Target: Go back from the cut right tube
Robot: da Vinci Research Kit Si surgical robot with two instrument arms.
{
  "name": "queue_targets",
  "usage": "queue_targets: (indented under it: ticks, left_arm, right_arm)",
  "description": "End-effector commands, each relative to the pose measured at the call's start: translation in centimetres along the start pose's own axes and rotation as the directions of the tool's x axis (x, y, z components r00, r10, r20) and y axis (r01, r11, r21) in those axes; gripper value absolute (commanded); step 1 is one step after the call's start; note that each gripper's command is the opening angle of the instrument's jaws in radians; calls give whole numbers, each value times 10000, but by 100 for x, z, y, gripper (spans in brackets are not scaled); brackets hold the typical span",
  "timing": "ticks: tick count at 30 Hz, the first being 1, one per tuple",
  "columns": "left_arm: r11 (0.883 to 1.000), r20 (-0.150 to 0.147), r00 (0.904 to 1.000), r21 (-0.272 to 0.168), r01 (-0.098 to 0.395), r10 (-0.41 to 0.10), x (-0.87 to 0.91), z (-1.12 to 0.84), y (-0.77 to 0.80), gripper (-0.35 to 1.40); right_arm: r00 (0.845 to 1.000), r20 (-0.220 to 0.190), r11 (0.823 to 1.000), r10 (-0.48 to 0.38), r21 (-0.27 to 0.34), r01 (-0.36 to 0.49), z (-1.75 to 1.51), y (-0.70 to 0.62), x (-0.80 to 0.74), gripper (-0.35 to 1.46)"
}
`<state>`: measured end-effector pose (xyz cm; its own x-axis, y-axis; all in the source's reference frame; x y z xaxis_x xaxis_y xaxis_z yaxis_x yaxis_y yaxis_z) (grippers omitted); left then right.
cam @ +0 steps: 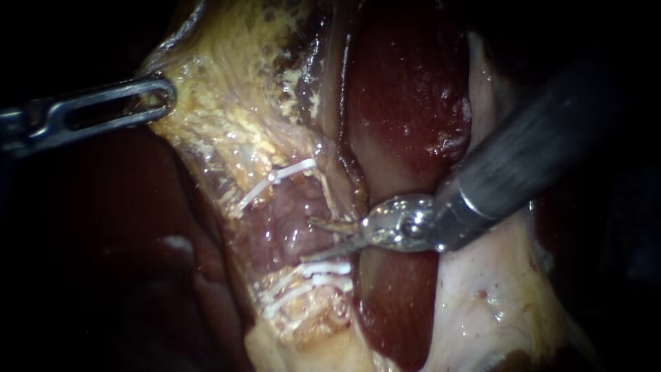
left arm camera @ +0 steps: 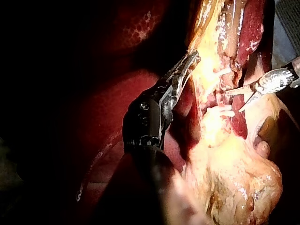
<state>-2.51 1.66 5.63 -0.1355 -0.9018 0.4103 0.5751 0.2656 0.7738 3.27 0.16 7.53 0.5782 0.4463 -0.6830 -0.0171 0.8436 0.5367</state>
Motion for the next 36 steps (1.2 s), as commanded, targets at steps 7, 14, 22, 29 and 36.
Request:
queue_targets:
  ticks: [7,14,22,29,36]
  left_arm:
    - [10000,4,10000,-2,-5,5,1,1,0,-35]
    - [10000,7,10000,-7,-5,5,2,2,0,-35]
    - [10000,117,9999,-43,-68,69,15,18,5,-35]
    - [9997,-233,9996,142,-179,182,39,78,10,-35]
    - [9991,-512,9983,334,-262,279,61,123,-2,-35]
  right_arm:
    - [9873,-572,9846,-1485,-1015,1422,-64,14,15,141]
    - [9756,-1038,9744,-1937,-1358,1790,-99,16,30,143]
    - [9725,-1108,9723,-2047,-1372,1890,-104,14,32,143]
    - [9721,-1109,9721,-2066,-1361,1910,-106,13,28,143]
    - [9719,-1110,9719,-2077,-1358,1922,-107,12,26,143]
